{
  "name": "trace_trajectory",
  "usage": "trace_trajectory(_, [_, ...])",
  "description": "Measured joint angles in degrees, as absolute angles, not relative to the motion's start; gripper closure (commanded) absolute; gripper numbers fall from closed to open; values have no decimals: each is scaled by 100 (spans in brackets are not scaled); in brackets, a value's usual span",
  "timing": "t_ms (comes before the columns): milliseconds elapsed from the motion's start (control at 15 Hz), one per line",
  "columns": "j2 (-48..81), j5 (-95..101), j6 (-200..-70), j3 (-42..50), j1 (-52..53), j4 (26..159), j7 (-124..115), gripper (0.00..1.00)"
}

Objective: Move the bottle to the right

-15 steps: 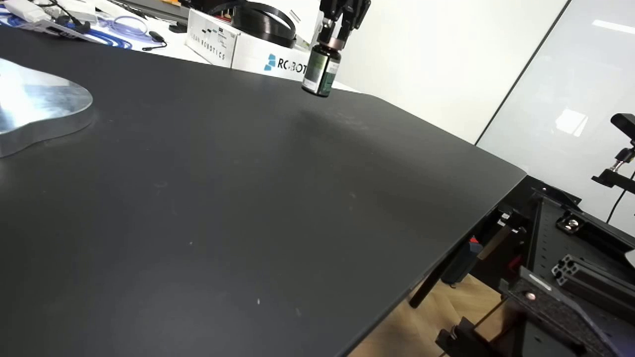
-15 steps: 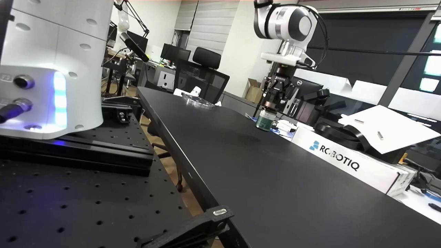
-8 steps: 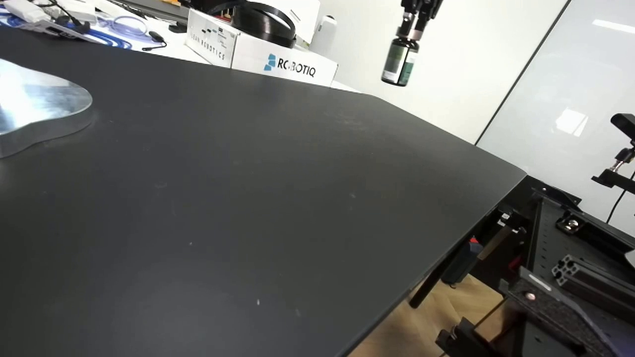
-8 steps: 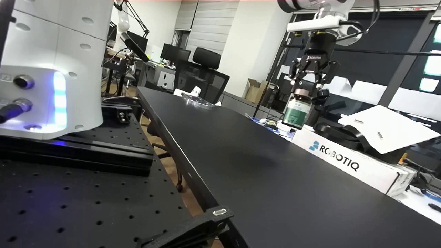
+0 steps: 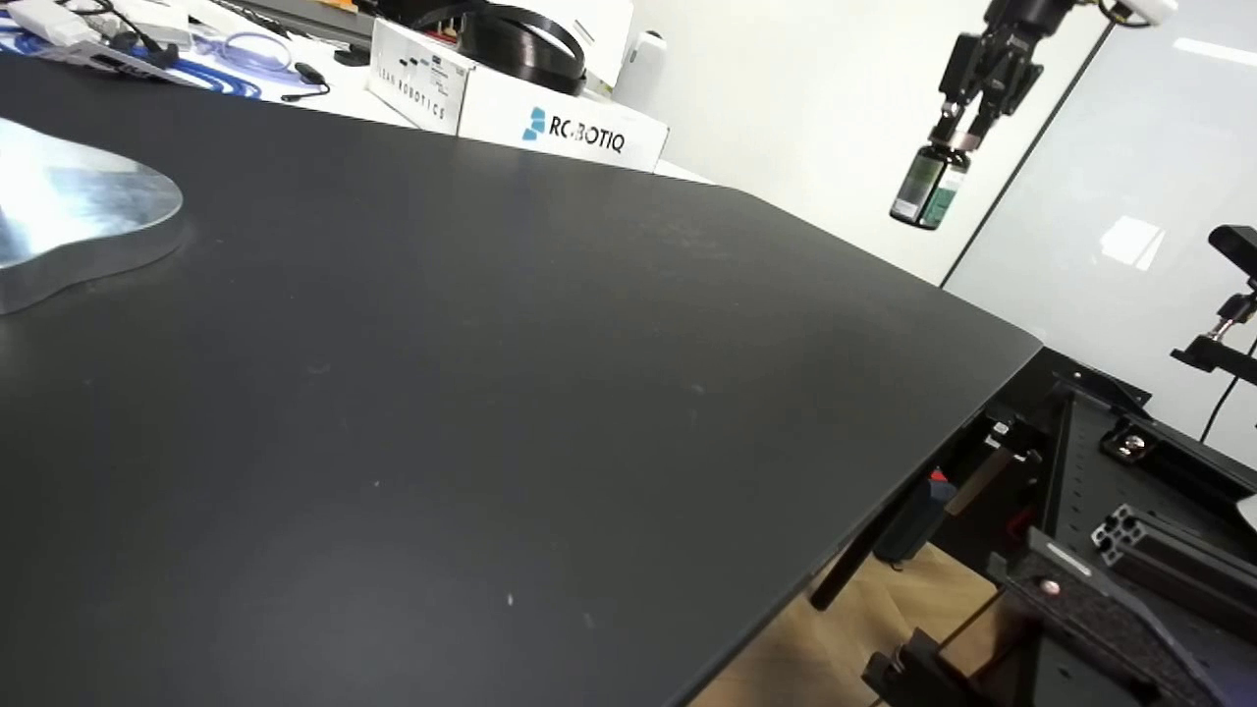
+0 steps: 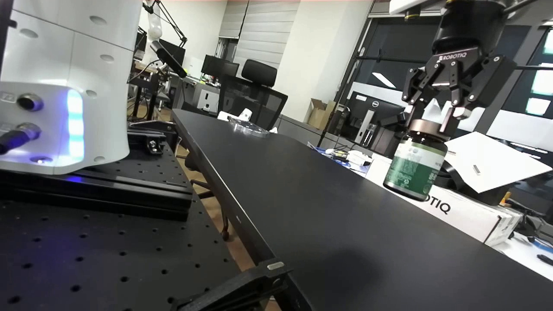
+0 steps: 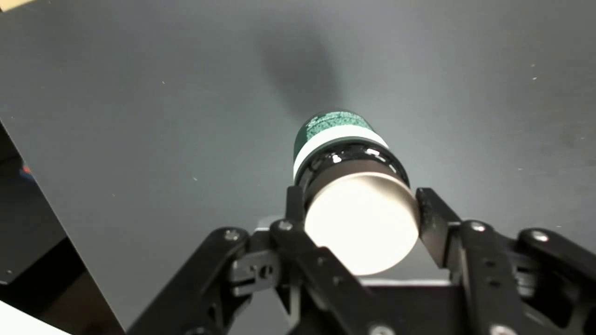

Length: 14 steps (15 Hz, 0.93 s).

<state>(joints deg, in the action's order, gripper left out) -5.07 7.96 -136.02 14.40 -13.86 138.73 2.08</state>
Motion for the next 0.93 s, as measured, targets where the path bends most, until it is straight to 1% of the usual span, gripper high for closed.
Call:
trace_trajectory(333, [-226,810,-14517,1790,-1875,14422,-86,64])
trace_trajectory(933, [478,834,-15235,1843,-1881,14503,-848,64])
